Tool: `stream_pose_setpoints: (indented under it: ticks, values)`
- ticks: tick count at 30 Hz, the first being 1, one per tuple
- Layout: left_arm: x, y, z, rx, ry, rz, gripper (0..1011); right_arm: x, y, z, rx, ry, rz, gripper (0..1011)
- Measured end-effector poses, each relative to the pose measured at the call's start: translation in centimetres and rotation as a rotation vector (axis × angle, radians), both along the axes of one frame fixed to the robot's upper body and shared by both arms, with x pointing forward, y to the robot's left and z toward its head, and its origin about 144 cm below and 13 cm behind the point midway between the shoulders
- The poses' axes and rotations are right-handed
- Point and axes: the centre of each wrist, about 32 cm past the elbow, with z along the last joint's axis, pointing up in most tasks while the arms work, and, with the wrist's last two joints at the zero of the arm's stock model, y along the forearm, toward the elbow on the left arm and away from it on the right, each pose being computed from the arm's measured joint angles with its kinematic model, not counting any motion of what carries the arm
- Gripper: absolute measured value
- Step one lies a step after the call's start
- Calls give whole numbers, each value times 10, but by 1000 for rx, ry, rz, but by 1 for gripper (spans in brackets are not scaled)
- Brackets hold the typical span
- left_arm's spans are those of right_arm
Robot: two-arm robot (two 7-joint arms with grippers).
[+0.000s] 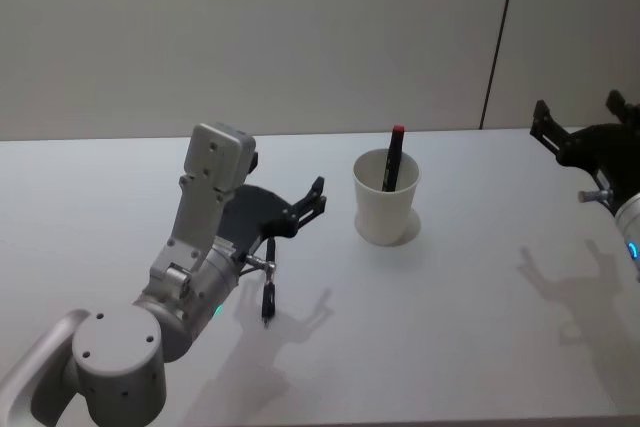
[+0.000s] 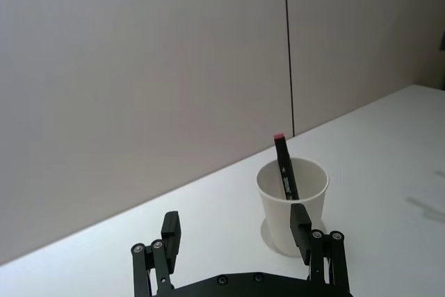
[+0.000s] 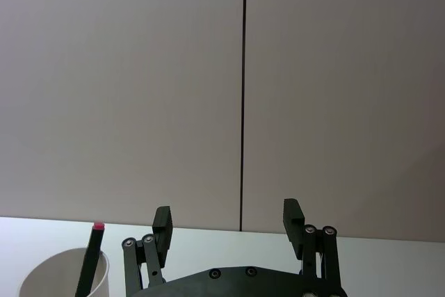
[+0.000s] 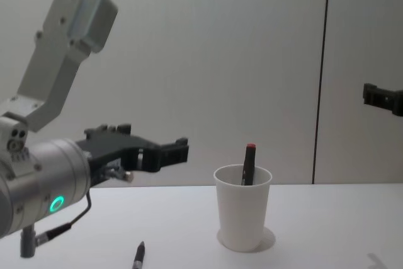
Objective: Place the pen into the pen holder.
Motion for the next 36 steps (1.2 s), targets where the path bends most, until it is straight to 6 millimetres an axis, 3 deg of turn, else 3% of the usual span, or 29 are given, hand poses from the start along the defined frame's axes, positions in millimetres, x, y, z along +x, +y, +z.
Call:
stream_pose_setpoints:
  ticks: [12, 36]
  values:
    - [9, 7, -11, -36, 163, 62, 1004, -1, -1, 0, -1, 1, -3, 1001]
    - [47, 22, -39, 11, 445, 131, 1004, -1, -1, 0, -1, 2, -3, 1001]
